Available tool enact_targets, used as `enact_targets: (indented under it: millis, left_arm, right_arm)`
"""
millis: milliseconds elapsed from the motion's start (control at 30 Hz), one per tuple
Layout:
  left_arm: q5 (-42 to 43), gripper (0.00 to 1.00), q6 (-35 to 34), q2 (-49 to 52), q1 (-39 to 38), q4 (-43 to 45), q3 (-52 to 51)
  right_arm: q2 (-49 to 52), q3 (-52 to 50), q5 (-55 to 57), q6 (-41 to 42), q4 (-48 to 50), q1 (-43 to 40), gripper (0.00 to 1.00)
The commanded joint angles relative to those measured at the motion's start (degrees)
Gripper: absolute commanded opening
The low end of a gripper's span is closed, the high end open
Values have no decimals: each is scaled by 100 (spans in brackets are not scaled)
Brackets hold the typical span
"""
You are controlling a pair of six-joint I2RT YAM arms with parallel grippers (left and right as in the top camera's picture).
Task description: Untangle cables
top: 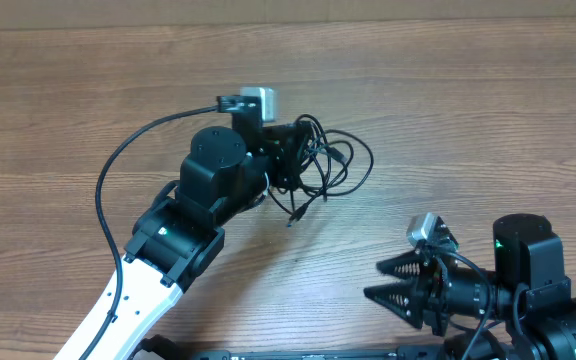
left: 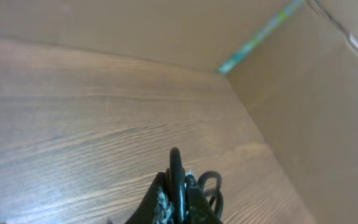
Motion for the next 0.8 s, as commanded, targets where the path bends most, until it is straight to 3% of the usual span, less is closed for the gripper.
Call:
enact_targets:
  millis: [0, 133, 300, 767]
  left_arm:
    - [1266, 4, 1832, -2, -7, 13, 52]
    - [2518, 4, 3051, -2, -7, -251, 52]
    - [3230, 4, 3615, -2, -7, -562, 52]
    - [3851, 4, 3563, -2, -297, -566, 52]
  right_arm:
    - [-31, 114, 597, -2, 68, 26, 100]
    - [-31, 114, 1023, -2, 160, 26, 100]
    - [-31, 114, 1467, -4, 387, 28, 100]
    - [-31, 114, 1180, -74, 1134, 28, 100]
